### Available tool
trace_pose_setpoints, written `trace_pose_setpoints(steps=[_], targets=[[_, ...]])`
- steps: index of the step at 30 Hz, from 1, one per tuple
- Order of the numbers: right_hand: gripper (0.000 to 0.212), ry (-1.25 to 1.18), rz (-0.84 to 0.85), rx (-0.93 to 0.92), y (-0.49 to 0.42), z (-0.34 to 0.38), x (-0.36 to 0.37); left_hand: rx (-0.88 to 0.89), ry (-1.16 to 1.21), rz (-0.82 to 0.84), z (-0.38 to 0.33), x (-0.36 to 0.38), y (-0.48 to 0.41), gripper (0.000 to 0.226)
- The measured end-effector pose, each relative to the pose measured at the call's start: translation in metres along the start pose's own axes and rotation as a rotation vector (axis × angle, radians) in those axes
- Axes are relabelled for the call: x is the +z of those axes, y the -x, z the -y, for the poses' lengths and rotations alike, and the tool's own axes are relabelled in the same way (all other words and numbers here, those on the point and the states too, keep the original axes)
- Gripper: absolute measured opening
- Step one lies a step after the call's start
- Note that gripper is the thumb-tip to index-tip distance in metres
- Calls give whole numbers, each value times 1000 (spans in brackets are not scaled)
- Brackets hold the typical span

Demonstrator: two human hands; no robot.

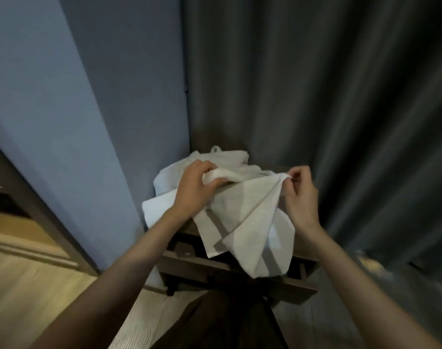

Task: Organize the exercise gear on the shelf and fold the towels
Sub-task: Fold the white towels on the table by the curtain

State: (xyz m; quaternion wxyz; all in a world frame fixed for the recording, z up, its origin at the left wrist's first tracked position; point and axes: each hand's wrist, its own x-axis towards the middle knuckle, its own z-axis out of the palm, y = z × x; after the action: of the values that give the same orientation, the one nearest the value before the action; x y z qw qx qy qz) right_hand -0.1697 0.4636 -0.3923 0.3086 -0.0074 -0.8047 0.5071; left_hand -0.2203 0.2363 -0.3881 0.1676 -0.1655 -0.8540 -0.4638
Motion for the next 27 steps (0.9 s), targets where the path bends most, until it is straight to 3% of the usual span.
trace_pose_setpoints(steps=[3,7,9,11,14,17,20,23,27], targets=[[10,92,23,53,2,4,-5,-19,75,96,-12,-1,0,18],[14,433,443,257,30,-24,-14,-114,165,270,-2,8,24,34],[21,670,605,213,48,-33,-16,-130,74,320,13,11,42,44],[21,806,621,74,69,-33,-9,-149,-61,396,36,15,60,58],[24,769,750,-72,98,-34,10,-238,-297,455,69,18,90,74],[37,725,891,-42,117,-42,32,-327,-411,459,94,16,113,82],[57,703,981,15,128,-48,57,-410,-292,467,114,10,131,82],[73,827,1019,16,137,-52,78,-415,-356,532,128,15,147,84],[43,1036,952,-154,141,-58,87,-295,-623,482,128,35,153,75]])
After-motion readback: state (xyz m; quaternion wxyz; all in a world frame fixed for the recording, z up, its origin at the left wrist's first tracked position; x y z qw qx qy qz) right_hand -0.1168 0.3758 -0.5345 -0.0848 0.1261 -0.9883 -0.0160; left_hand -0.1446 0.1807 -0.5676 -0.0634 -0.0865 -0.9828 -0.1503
